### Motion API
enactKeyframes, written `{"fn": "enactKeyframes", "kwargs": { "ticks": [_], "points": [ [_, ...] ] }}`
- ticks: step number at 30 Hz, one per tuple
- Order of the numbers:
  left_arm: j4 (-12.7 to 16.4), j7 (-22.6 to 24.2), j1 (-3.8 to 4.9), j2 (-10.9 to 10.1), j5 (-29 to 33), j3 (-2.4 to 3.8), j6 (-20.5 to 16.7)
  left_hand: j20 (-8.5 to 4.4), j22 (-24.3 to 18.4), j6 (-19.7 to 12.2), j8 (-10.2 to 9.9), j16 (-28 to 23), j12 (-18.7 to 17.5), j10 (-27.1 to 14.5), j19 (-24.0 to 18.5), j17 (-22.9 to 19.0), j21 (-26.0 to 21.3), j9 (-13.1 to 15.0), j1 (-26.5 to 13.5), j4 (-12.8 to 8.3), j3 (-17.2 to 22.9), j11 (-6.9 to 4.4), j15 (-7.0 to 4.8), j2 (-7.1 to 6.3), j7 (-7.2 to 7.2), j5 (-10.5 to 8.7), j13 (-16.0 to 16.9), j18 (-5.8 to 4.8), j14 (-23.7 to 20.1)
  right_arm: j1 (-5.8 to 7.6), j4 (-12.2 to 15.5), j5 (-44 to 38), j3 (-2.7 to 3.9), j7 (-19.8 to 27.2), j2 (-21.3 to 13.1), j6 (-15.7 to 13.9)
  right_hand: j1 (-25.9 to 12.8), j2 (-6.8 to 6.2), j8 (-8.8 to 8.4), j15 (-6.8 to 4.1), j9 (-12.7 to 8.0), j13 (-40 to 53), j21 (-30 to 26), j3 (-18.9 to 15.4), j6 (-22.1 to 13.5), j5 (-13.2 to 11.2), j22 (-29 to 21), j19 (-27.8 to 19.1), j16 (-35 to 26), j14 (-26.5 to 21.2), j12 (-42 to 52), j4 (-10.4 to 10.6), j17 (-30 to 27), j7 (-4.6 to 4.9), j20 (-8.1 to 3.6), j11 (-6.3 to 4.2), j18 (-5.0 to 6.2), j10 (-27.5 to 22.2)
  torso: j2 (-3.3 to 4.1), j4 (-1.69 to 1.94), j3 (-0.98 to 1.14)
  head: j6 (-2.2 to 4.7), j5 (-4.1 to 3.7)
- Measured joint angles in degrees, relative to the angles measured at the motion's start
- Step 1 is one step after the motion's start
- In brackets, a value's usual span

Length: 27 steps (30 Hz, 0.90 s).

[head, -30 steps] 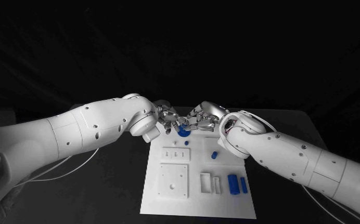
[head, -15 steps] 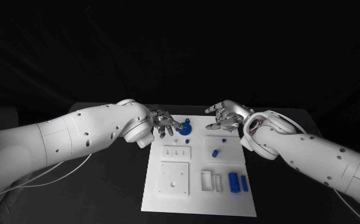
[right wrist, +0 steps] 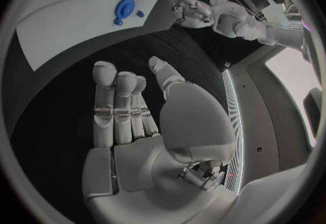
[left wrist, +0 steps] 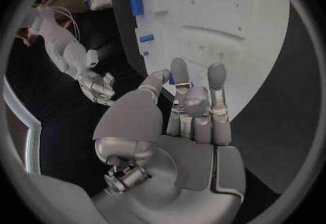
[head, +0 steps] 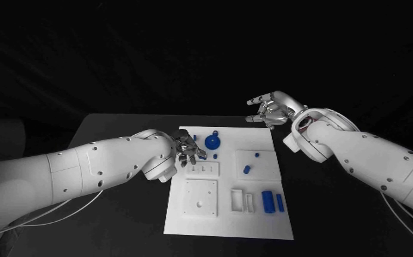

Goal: Assemble the parts on the task board

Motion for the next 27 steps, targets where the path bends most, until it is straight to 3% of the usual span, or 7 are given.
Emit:
{"fn": "enactKeyframes", "kwargs": {
  "ticks": [7,11,27],
  "points": [
    [0.56,-0.87,-2.12,0.14,-3.83,-0.29,-3.12,0.05,2.31,0.03,0.18,0.44,0.57,0.00,0.80,0.21,-1.67,0.01,-0.21,0.09,0.72,0.00,0.07,-0.21,0.03,0.00,0.20,-0.01,0.10,0.37,-0.58,1.60,0.21,0.73,0.83,-0.69,0.00,0.00,0.00,0.00,0.00,-0.23,-0.59,0.33,0.05,0.05,0.05,0.00,0.00,0.00,0.00,-0.80,-0.06,0.05,0.00,-0.09,-0.02,-0.08,-0.29,0.27,0.38,-1.16,-0.10],
    [0.44,-1.31,-3.01,0.43,-5.54,-0.37,-4.30,0.05,3.62,0.03,0.18,0.84,1.18,0.00,1.42,0.41,-2.57,0.01,-0.21,0.26,0.97,0.00,0.05,-0.21,0.03,0.00,0.26,-0.01,0.14,0.48,-0.76,1.98,0.25,0.91,1.13,-0.84,0.00,0.00,0.00,0.00,0.00,-0.37,-0.94,0.48,0.05,0.04,0.04,0.00,0.00,0.00,0.00,-1.14,-0.09,0.05,0.00,-0.08,-0.02,-0.08,-0.35,0.32,0.49,-1.44,-0.16],
    [-1.94,-2.65,-4.59,2.50,-9.63,-0.36,-5.90,0.13,9.41,0.05,-0.03,2.17,2.88,0.25,3.34,1.69,-6.88,0.02,-0.20,0.58,1.50,-0.16,-0.12,-0.21,0.05,0.11,0.05,-0.01,0.54,0.55,-0.89,2.20,0.30,0.83,1.63,-0.60,0.01,0.00,0.00,0.00,-0.01,-0.65,-1.55,0.55,0.18,0.04,0.03,0.00,-0.21,0.00,0.22,-1.49,-0.12,-0.07,-0.01,-0.08,-0.05,-0.06,-0.35,0.30,0.43,-1.97,-0.27]
  ]
}}
